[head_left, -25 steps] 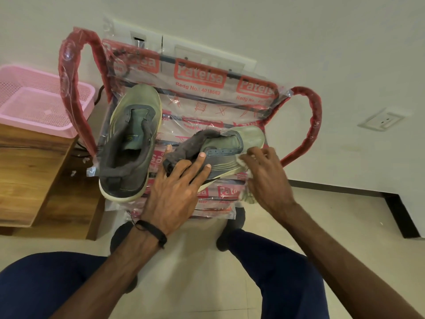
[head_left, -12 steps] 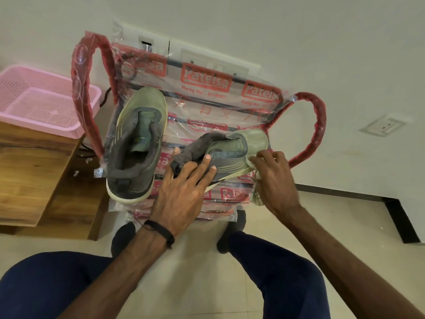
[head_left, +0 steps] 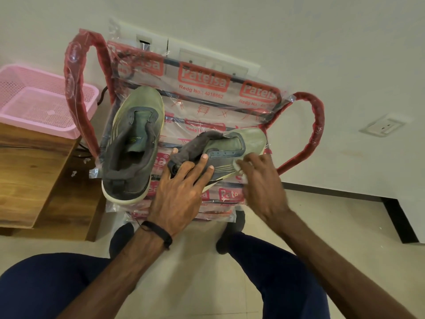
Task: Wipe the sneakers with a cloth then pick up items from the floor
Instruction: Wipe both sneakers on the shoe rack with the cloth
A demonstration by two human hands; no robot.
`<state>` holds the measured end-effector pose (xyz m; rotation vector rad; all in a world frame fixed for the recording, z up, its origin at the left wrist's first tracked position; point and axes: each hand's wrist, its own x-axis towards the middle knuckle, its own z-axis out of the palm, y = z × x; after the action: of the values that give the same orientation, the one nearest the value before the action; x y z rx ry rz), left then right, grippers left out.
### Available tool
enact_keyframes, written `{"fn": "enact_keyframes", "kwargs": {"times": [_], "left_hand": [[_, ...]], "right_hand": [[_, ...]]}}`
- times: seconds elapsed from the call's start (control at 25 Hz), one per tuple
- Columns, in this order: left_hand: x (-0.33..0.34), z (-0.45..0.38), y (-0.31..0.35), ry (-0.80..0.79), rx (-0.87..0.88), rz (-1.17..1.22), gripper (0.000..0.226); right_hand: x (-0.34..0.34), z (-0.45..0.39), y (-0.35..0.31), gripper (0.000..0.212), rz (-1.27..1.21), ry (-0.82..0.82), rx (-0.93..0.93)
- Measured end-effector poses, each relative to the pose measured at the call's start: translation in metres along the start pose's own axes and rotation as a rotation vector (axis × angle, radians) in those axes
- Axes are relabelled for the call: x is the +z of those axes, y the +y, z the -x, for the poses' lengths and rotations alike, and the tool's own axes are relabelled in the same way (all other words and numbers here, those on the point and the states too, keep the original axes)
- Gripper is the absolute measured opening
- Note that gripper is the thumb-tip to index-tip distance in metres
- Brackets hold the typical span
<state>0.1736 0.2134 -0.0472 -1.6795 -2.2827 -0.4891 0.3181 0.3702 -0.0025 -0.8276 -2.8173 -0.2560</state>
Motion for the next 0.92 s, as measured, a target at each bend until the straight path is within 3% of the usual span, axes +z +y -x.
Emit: {"fn": "enact_keyframes", "kwargs": {"times": [0.16, 0.32, 0.44, 0.64, 0.72, 0.84, 0.92], "left_hand": [[-0.002, 0.002, 0.001, -0.001, 0.012, 0.008, 0.075], [-0.001, -0.002, 0.002, -0.006, 0.012, -0.004, 0.073], [0.001, -0.003, 0.002, -0.005, 0.001, 0.000, 0.071], [-0.002, -0.002, 0.002, -0.016, 0.003, 0.002, 0.074], [-0.001, -0.004, 0.001, -0.008, 0.001, -0.016, 0.074], [0.000, -0.006, 0.001, -0.015, 0.007, -0.022, 0.073], [0.001, -0.004, -0.001, -0.018, 0.005, -0.016, 0.074]], "right_hand": [[-0.015, 0.005, -0.026, 0.055, -0.089, 0.005, -0.249], [-0.003, -0.014, 0.026, 0.058, 0.014, -0.061, -0.077], [-0.001, -0.013, 0.021, 0.045, -0.078, -0.063, 0.005], [-0.011, -0.005, -0.022, 0.048, -0.133, -0.006, -0.234], [-0.007, -0.018, -0.005, 0.045, -0.077, -0.013, -0.158], [0.002, -0.026, 0.009, 0.039, -0.156, -0.015, 0.122], [0.001, -0.015, -0.011, 0.044, -0.196, 0.006, 0.083]]}}
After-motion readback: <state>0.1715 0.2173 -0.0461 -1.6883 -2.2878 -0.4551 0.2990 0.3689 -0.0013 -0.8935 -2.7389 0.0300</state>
